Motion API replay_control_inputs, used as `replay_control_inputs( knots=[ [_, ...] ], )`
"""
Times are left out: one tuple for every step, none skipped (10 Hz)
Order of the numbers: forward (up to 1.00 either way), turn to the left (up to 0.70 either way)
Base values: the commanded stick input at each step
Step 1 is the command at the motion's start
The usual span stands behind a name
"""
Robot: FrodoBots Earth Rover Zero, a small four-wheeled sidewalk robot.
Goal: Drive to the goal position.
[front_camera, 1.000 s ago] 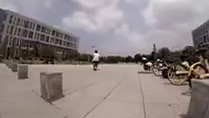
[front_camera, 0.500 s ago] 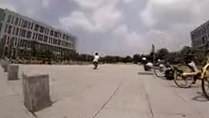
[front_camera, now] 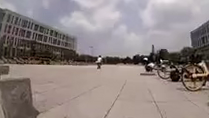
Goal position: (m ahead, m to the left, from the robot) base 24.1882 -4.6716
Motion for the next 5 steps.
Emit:
replay_control_inputs(
  knots=[
    [0.70, 0.00],
    [0.70, 0.00],
    [0.70, 0.00],
    [0.70, 0.01],
    [0.70, 0.04]
  ],
)
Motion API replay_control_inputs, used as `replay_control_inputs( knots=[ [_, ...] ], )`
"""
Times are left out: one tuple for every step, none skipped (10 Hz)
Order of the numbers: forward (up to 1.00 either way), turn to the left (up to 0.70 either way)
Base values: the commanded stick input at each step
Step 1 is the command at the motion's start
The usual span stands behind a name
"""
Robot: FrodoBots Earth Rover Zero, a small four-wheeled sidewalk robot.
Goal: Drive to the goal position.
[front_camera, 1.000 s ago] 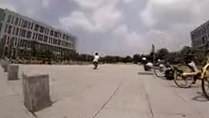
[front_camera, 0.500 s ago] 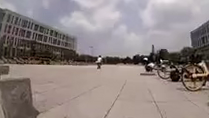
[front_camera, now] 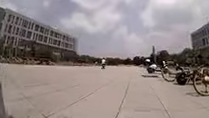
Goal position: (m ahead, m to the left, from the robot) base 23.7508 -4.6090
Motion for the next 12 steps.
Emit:
replay_control_inputs(
  knots=[
    [0.70, 0.05],
    [0.70, 0.04],
    [0.70, 0.01],
    [0.70, 0.00],
    [0.70, 0.00],
    [0.70, 0.00],
    [0.70, 0.00],
    [0.70, 0.00],
    [0.70, 0.00],
    [0.70, 0.00],
    [0.70, 0.00],
    [0.70, 0.00]
  ],
)
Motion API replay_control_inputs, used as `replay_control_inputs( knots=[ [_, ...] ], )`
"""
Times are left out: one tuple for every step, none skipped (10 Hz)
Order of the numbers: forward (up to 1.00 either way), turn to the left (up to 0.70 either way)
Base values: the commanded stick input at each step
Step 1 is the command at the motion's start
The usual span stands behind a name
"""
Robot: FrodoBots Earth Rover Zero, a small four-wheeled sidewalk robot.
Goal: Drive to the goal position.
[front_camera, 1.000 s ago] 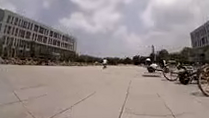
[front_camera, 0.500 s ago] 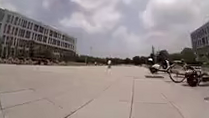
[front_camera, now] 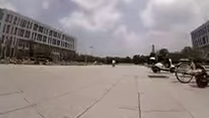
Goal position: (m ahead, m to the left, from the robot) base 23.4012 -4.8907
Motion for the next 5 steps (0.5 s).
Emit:
replay_control_inputs(
  knots=[
    [0.70, 0.00],
    [0.70, 0.00],
    [0.70, 0.00],
    [0.70, 0.00],
    [0.70, 0.00]
  ],
)
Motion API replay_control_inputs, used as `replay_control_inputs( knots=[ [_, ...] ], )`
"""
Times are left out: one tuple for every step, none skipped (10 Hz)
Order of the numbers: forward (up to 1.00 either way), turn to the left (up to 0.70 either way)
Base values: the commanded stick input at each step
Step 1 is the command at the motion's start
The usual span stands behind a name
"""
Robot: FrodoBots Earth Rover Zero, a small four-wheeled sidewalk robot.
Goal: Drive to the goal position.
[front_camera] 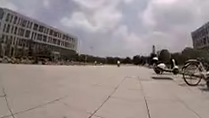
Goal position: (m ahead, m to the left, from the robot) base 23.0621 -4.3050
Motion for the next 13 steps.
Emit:
replay_control_inputs(
  knots=[
    [0.70, 0.00],
    [0.70, 0.00],
    [0.70, 0.00],
    [0.70, 0.00],
    [0.70, 0.00],
    [0.70, 0.00],
    [0.70, 0.00],
    [0.70, 0.00],
    [0.70, 0.00],
    [0.70, 0.00],
    [0.70, 0.00],
    [0.70, -0.03],
    [0.70, -0.09]
  ],
)
